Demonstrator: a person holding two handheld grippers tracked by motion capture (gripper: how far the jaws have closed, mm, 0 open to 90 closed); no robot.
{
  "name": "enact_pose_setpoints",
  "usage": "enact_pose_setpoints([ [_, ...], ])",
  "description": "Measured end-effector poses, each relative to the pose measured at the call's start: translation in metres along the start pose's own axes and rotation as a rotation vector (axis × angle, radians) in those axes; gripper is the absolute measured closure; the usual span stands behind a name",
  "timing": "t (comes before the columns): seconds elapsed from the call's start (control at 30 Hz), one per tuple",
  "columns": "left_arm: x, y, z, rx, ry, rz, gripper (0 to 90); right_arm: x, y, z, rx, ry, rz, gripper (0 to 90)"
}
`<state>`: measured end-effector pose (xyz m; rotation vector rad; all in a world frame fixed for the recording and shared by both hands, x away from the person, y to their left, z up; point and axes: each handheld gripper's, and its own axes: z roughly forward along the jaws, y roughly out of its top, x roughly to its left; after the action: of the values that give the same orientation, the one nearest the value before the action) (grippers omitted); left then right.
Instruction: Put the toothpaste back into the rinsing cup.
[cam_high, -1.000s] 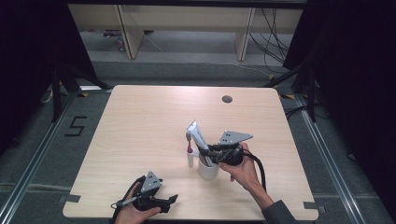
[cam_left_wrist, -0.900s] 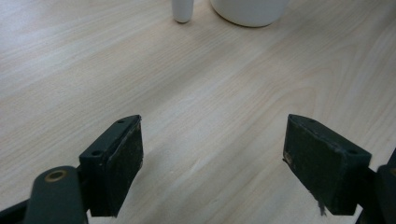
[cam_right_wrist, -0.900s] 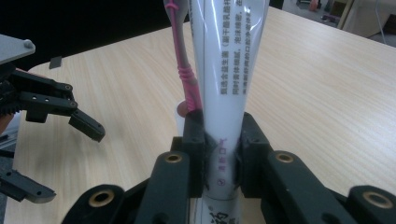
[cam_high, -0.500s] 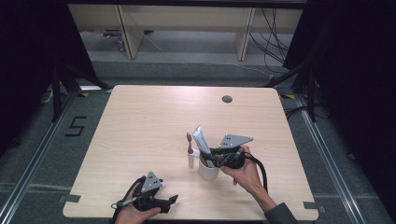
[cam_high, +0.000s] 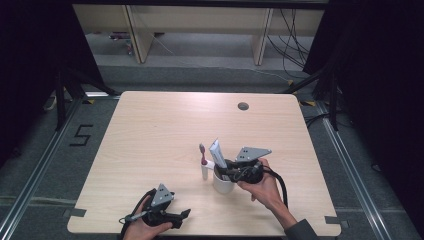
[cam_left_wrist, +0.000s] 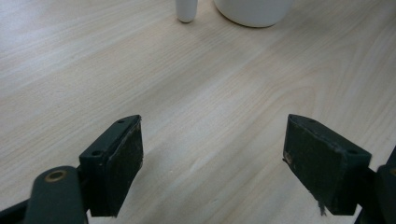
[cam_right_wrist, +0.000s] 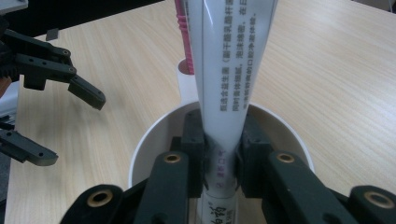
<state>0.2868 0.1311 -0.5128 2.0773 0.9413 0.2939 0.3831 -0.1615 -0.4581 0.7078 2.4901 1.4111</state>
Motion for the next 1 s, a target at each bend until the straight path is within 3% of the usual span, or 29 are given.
enact_pose_setpoints([
  [0.13, 0.000, 0.000, 0.000, 0.008, -0.002, 0.006, 19.4, -0.001, 0.001, -0.003, -0.022, -0.016, 0.006, 71.8],
  [0.33, 0.000, 0.000, 0.000, 0.003, -0.002, 0.000, 19.5, 0.000, 0.001, -0.009, -0.028, -0.001, 0.037, 67.8],
  [0.4, 0.002, 0.001, 0.000, 0.015, 0.006, 0.017, 19.5, 0.000, 0.003, -0.011, -0.031, 0.005, 0.039, 64.2],
  [0.47, 0.001, 0.000, 0.000, 0.005, 0.002, 0.007, 19.5, 0.000, 0.004, -0.014, -0.039, 0.009, 0.057, 60.8],
  [0.5, 0.001, 0.000, -0.001, 0.005, 0.002, 0.007, 19.4, -0.001, 0.005, -0.016, -0.058, -0.014, 0.048, 58.7],
  [0.73, 0.001, 0.001, -0.001, 0.003, 0.004, 0.001, 19.5, -0.003, 0.008, -0.033, -0.085, 0.023, 0.103, 44.9],
  [1.0, 0.001, 0.001, -0.001, 0.003, 0.005, 0.001, 19.4, -0.014, 0.004, -0.054, -0.116, -0.038, 0.147, 41.3],
])
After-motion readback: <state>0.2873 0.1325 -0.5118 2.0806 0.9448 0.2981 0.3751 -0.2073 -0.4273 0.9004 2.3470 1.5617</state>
